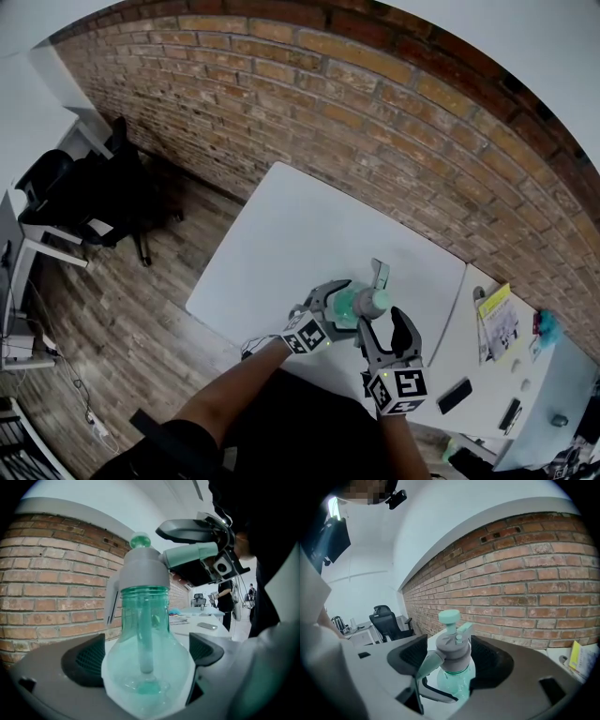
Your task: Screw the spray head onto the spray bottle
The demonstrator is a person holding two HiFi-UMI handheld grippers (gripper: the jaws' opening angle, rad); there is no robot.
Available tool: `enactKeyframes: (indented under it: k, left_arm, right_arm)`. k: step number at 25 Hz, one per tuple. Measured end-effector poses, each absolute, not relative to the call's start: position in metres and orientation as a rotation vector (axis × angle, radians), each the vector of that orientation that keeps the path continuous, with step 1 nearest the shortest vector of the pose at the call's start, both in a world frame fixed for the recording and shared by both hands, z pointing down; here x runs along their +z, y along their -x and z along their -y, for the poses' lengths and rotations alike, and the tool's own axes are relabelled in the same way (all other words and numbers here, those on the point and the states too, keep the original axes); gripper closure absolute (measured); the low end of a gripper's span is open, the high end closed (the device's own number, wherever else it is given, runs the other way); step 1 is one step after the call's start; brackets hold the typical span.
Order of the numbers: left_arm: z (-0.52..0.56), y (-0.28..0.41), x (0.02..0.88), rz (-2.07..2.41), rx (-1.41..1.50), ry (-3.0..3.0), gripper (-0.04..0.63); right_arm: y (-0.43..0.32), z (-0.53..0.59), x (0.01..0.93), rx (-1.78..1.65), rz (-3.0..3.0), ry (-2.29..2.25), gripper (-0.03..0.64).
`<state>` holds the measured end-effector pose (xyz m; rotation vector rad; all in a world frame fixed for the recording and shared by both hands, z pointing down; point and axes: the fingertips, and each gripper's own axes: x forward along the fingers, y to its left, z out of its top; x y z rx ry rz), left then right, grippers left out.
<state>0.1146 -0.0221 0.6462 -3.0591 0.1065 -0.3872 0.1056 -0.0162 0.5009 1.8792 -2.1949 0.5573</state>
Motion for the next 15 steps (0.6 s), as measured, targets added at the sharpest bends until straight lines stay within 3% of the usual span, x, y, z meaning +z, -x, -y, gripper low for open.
enactKeyframes:
  k: [15]
  left_arm:
    - [0.02,-0.123,0.648,-0.109,-0.369,3.086,0.046]
  right_arm:
    - [-0.103,0.038,0.519,0.56,2.033,-1.736,0.345]
